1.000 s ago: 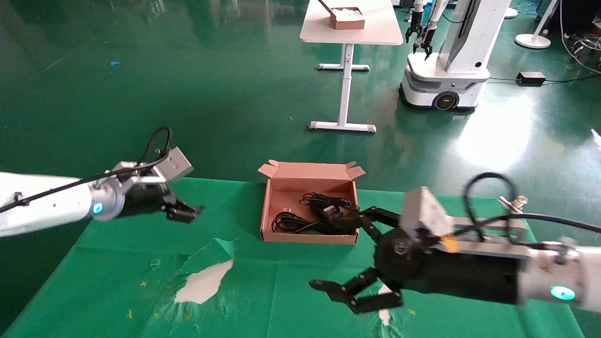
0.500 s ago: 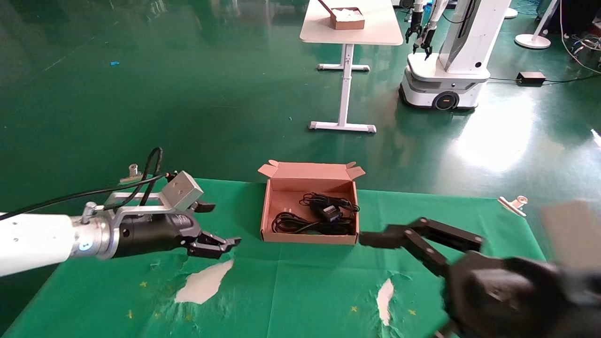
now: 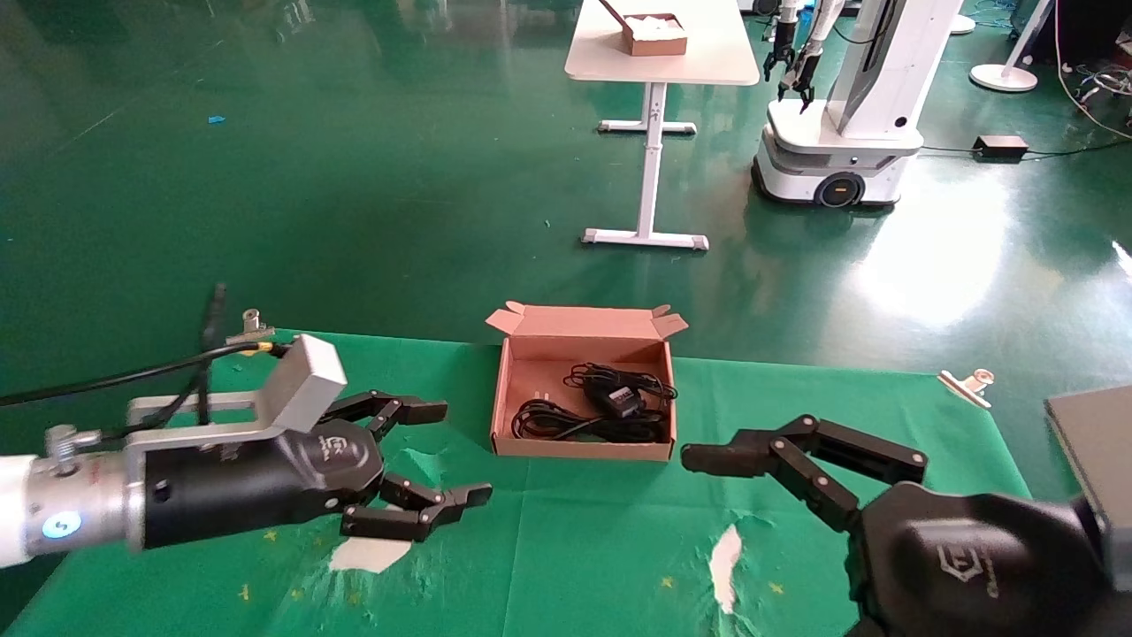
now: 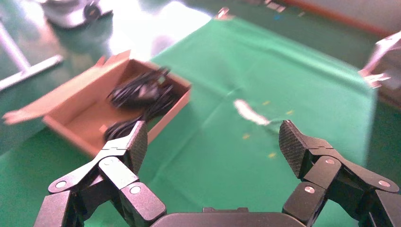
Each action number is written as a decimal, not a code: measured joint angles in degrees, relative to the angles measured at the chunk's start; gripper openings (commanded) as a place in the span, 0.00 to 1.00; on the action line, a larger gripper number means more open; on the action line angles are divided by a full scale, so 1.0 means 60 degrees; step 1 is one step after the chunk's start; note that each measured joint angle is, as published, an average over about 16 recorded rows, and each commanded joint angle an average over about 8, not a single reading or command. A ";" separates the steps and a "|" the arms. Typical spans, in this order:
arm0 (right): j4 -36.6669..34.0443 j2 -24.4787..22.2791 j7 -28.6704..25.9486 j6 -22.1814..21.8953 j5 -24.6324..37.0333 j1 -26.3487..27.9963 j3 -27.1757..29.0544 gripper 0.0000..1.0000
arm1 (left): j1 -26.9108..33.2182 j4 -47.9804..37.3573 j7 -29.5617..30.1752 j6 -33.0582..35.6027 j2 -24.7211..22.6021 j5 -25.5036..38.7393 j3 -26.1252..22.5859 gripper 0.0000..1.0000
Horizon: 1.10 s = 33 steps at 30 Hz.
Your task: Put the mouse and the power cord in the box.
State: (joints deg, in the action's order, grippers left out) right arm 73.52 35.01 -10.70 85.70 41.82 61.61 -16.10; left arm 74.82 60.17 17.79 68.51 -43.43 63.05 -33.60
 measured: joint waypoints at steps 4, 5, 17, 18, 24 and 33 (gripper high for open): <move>0.0000 -0.0001 0.0002 -0.0001 -0.0002 0.0001 -0.0003 1.00 | -0.0459 0.0465 -0.0244 0.0596 0.0291 -0.0735 0.0609 1.00; 0.0000 -0.0001 0.0002 -0.0001 -0.0002 0.0001 -0.0004 1.00 | -0.0576 0.0582 -0.0306 0.0746 0.0365 -0.0920 0.0763 1.00; 0.0002 -0.0008 0.0006 -0.0002 -0.0012 0.0000 -0.0009 1.00 | -0.1871 0.1895 -0.0982 0.2428 0.1183 -0.2995 0.2484 1.00; 0.0002 -0.0009 0.0006 -0.0001 -0.0014 -0.0001 -0.0008 1.00 | -0.1956 0.1981 -0.1023 0.2539 0.1236 -0.3131 0.2597 1.00; 0.0005 -0.0014 0.0007 0.0002 -0.0021 -0.0006 -0.0005 1.00 | -0.2300 0.2328 -0.1188 0.2984 0.1449 -0.3685 0.3054 1.00; 0.0005 -0.0016 0.0008 0.0004 -0.0023 -0.0008 -0.0004 1.00 | -0.2362 0.2386 -0.1216 0.3060 0.1488 -0.3782 0.3132 1.00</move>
State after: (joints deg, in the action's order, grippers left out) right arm 73.55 34.91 -10.65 85.72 41.68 61.56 -16.12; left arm 60.64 74.49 10.49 86.87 -34.50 40.36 -14.80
